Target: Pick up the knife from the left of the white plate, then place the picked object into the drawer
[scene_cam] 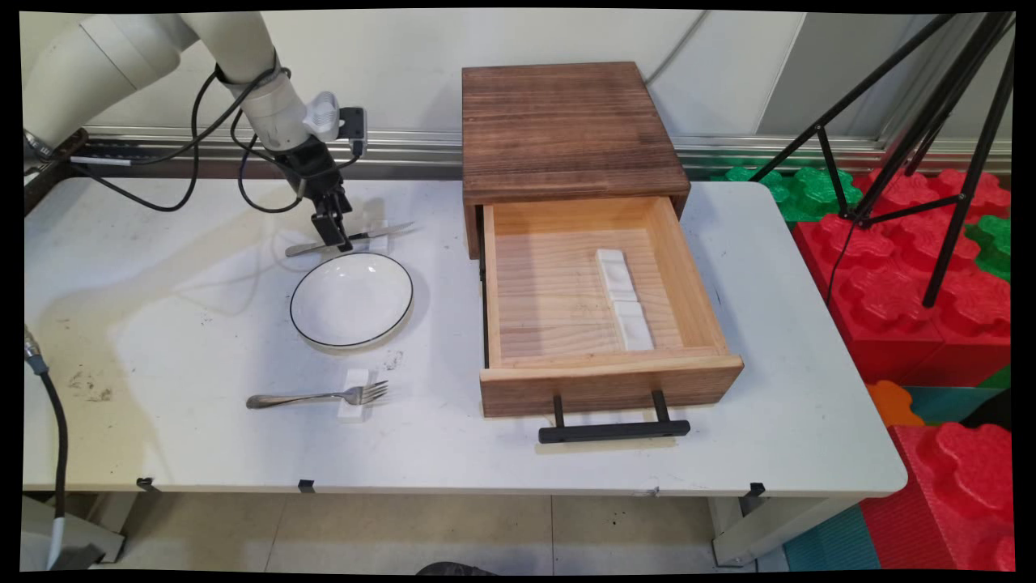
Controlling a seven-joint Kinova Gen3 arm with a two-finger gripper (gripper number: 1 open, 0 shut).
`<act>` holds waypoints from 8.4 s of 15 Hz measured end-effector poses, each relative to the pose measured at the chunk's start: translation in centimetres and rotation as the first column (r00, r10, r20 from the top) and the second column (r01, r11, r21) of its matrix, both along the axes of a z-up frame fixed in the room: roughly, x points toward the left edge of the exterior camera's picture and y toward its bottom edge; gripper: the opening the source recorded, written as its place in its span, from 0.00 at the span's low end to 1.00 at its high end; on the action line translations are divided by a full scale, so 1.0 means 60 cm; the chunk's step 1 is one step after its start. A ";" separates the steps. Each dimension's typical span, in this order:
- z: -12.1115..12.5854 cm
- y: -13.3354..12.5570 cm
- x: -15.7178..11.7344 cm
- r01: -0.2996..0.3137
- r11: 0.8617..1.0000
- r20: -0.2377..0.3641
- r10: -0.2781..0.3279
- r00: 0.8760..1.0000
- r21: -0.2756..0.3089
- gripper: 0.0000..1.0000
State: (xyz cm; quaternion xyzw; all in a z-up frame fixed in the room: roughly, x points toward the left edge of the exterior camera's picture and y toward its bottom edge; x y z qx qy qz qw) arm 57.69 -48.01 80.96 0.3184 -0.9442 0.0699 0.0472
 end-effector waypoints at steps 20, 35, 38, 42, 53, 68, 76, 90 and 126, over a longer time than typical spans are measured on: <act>-0.010 0.017 0.005 -0.021 1.000 -0.022 0.020 1.000 -0.004 0.00; 0.150 0.092 -0.011 -0.313 0.929 0.001 0.320 0.947 -0.198 0.00; 0.189 0.106 -0.029 -0.352 0.903 -0.010 0.361 0.932 -0.246 0.00; 0.235 0.127 -0.064 -0.385 0.873 -0.021 0.398 0.917 -0.298 0.00; 0.329 0.192 -0.263 -0.261 0.885 -0.063 0.257 0.964 -0.386 0.00; 0.306 0.127 -0.507 0.046 0.942 -0.150 -0.101 0.984 -0.334 0.00; 0.257 0.053 -0.556 0.090 0.950 -0.219 -0.160 0.963 -0.300 0.00; 0.153 -0.019 -0.554 0.150 0.951 -0.279 -0.227 0.933 -0.271 0.00; 0.016 -0.052 -0.543 0.164 0.967 -0.295 -0.218 0.930 -0.196 1.00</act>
